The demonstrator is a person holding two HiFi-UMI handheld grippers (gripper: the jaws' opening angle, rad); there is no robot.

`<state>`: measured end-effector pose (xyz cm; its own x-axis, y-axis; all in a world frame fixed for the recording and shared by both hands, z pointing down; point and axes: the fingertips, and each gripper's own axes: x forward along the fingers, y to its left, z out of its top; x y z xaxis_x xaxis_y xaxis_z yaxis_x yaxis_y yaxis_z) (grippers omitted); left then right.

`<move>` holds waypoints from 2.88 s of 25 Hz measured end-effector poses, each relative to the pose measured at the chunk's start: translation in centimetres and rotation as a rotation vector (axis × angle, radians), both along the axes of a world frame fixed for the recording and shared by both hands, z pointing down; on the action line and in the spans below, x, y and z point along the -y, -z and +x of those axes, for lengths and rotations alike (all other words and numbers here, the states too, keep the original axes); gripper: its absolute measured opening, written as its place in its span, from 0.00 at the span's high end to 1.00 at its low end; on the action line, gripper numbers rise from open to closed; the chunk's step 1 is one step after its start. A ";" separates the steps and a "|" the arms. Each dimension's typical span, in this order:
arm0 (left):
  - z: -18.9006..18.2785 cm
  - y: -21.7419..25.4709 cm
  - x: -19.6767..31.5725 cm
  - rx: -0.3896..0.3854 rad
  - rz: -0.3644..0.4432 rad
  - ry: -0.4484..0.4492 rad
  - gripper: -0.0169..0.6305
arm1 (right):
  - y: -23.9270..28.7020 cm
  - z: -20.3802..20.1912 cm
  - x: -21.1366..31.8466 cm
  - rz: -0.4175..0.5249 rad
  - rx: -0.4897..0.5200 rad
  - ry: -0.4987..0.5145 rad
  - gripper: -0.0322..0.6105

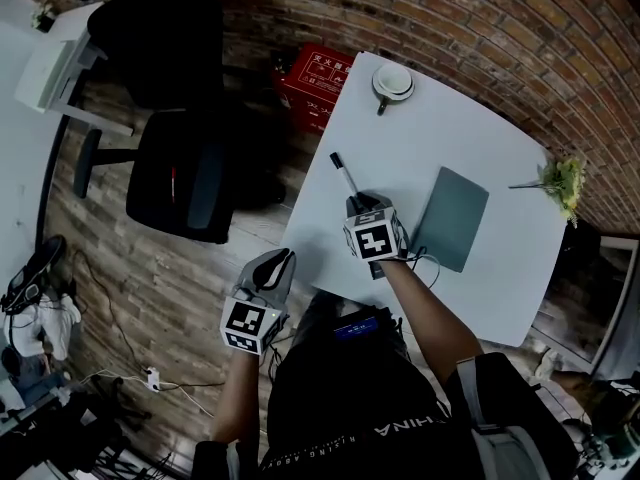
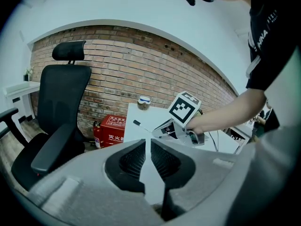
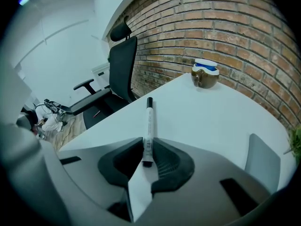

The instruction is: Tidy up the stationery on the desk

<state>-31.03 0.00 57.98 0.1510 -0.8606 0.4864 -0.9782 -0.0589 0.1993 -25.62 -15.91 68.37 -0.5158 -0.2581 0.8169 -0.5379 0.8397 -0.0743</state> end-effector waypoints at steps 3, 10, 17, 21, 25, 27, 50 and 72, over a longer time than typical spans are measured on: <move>0.3 0.2 0.5 0.002 0.005 -0.009 0.91 | 0.1 0.2 -0.1 -0.010 0.007 0.008 0.83; 2.3 0.8 2.4 -0.012 0.026 -0.041 0.91 | 2.5 2.3 0.5 -0.003 0.056 -0.001 0.84; 6.4 1.6 5.0 -0.019 0.049 -0.128 0.91 | 6.0 7.7 2.5 0.041 0.102 -0.079 0.84; 9.5 2.1 7.2 -0.017 0.058 -0.179 0.91 | 8.1 12.8 4.0 0.069 0.120 -0.157 0.83; 13.2 2.5 9.5 -0.020 0.062 -0.236 0.91 | 9.6 18.9 4.9 0.086 0.133 -0.258 0.83; 15.2 2.9 10.6 -0.027 0.064 -0.276 0.91 | 10.2 22.0 5.2 0.097 0.136 -0.311 0.84; 23.2 -0.5 12.3 0.012 -0.087 -0.385 0.93 | 3.7 36.2 5.5 -0.119 0.178 -0.719 0.83; 23.5 -1.7 12.5 0.013 -0.113 -0.422 0.93 | 0.6 34.0 3.3 -0.301 0.240 -0.666 0.74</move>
